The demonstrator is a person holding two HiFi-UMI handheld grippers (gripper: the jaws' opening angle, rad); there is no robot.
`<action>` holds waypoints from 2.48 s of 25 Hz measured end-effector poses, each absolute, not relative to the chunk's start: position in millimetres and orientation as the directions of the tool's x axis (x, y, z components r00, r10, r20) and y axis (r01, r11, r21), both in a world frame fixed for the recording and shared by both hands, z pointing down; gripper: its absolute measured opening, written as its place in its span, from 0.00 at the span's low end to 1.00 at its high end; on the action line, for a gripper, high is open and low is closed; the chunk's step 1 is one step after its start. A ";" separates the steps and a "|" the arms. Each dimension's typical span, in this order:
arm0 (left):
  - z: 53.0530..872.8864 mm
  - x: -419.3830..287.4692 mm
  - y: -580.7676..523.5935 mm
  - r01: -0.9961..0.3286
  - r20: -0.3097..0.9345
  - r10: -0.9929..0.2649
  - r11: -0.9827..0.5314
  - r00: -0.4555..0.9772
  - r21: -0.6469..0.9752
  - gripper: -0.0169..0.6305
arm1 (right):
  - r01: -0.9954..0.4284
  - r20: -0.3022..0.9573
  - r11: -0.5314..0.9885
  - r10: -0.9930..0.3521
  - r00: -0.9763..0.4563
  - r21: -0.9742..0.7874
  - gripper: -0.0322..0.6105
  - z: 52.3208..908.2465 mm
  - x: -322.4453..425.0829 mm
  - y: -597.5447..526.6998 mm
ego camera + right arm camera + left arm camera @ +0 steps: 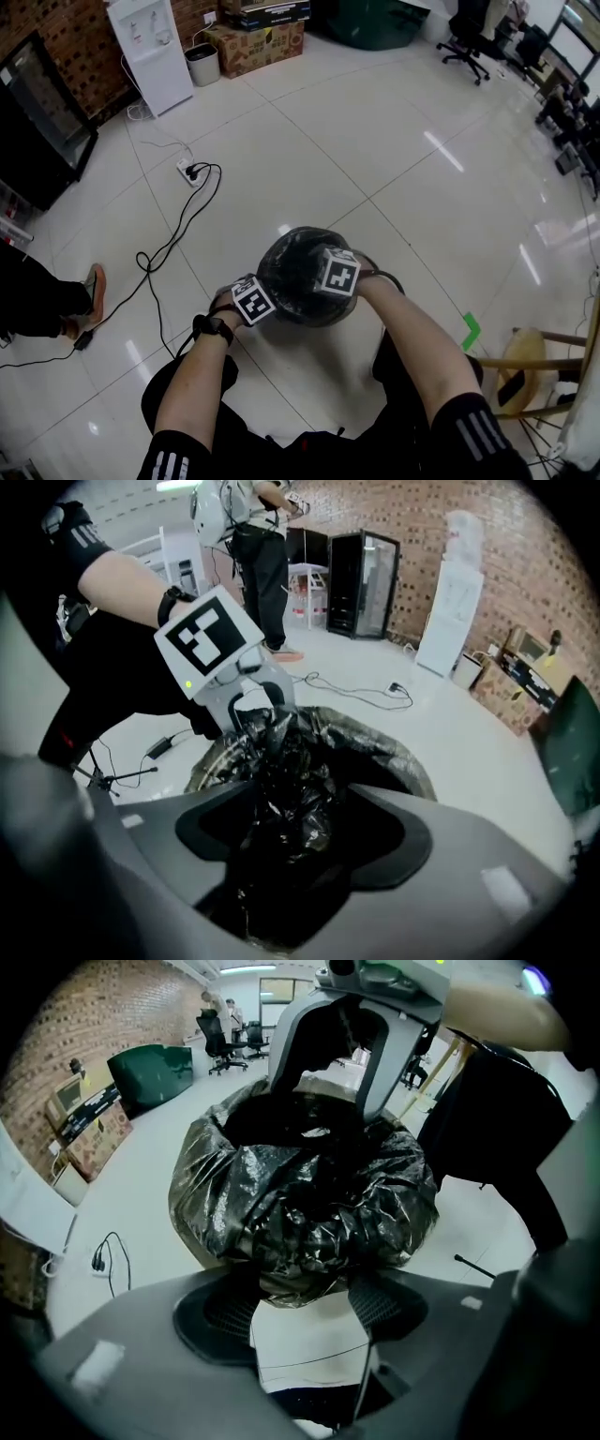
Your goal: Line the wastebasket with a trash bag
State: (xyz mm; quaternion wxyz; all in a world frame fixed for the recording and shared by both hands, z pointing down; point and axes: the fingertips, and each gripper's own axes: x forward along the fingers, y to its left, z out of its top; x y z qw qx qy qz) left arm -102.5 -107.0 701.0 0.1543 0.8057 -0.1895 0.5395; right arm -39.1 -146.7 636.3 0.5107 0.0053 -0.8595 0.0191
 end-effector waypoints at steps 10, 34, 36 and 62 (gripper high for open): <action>710.5 -104.9 -93.0 -0.448 0.937 -0.108 -0.892 0.333 0.056 0.47 | -0.149 0.763 0.989 -0.113 -0.636 0.022 0.53 609.5 -90.5 -138.0; 584.8 -143.0 -93.6 -0.547 0.849 -0.289 -0.837 0.442 0.000 0.47 | -0.130 0.794 0.990 -0.128 -0.594 0.063 0.53 625.6 -118.4 -106.5; 560.4 -138.6 -99.3 -0.568 0.814 -0.334 -0.823 0.475 -0.006 0.47 | -0.152 0.762 0.986 -0.150 -0.630 0.068 0.53 599.1 -120.6 -106.5; 459.1 -72.4 -103.5 -0.589 0.625 -0.492 -0.806 0.606 -0.064 0.47 | -0.602 0.416 0.791 -0.513 -0.751 -0.111 0.06 429.7 37.0 -137.1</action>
